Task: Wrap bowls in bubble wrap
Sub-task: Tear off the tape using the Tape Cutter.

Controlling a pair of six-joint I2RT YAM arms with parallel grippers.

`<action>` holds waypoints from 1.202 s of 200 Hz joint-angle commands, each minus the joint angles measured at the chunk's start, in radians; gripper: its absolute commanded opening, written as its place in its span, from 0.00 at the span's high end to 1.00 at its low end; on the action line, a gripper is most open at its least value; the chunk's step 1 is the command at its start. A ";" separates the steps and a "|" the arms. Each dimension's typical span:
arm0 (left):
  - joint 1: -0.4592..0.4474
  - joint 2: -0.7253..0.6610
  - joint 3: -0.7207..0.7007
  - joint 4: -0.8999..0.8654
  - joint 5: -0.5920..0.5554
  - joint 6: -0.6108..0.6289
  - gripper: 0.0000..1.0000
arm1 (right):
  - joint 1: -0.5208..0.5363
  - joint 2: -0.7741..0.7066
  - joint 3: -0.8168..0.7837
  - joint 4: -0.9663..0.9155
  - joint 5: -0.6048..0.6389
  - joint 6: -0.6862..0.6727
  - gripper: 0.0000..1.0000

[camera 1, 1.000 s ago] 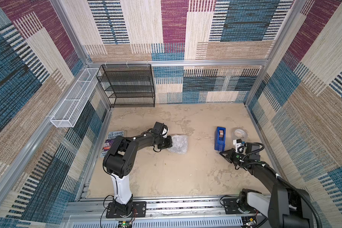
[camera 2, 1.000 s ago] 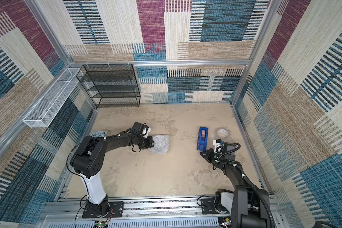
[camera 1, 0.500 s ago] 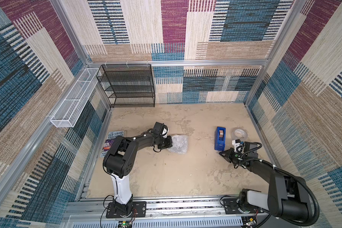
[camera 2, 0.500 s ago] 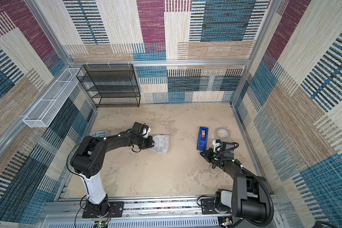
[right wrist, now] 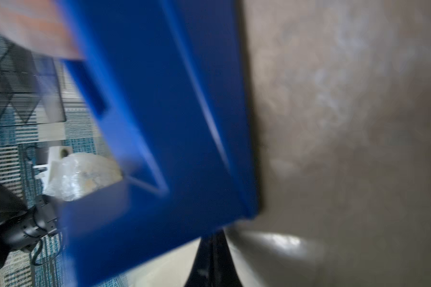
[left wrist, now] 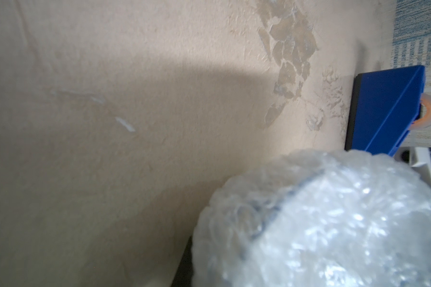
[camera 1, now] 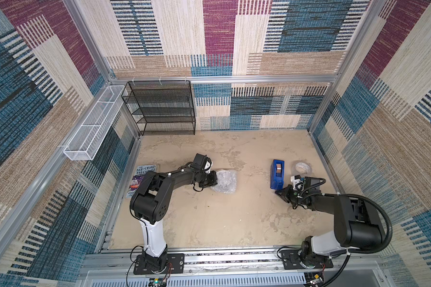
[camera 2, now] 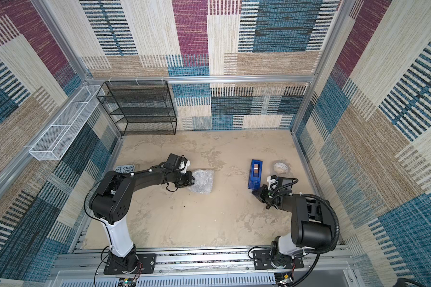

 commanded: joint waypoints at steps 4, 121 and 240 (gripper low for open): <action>0.000 0.009 -0.004 -0.002 -0.010 0.012 1.00 | 0.002 0.013 -0.009 -0.054 0.066 0.003 1.00; 0.000 0.011 0.011 -0.011 -0.018 0.016 1.00 | 0.003 -0.148 0.013 -0.185 0.022 -0.036 1.00; 0.001 0.012 0.028 -0.020 -0.006 0.022 1.00 | 0.005 -0.539 -0.043 -0.413 0.014 0.003 1.00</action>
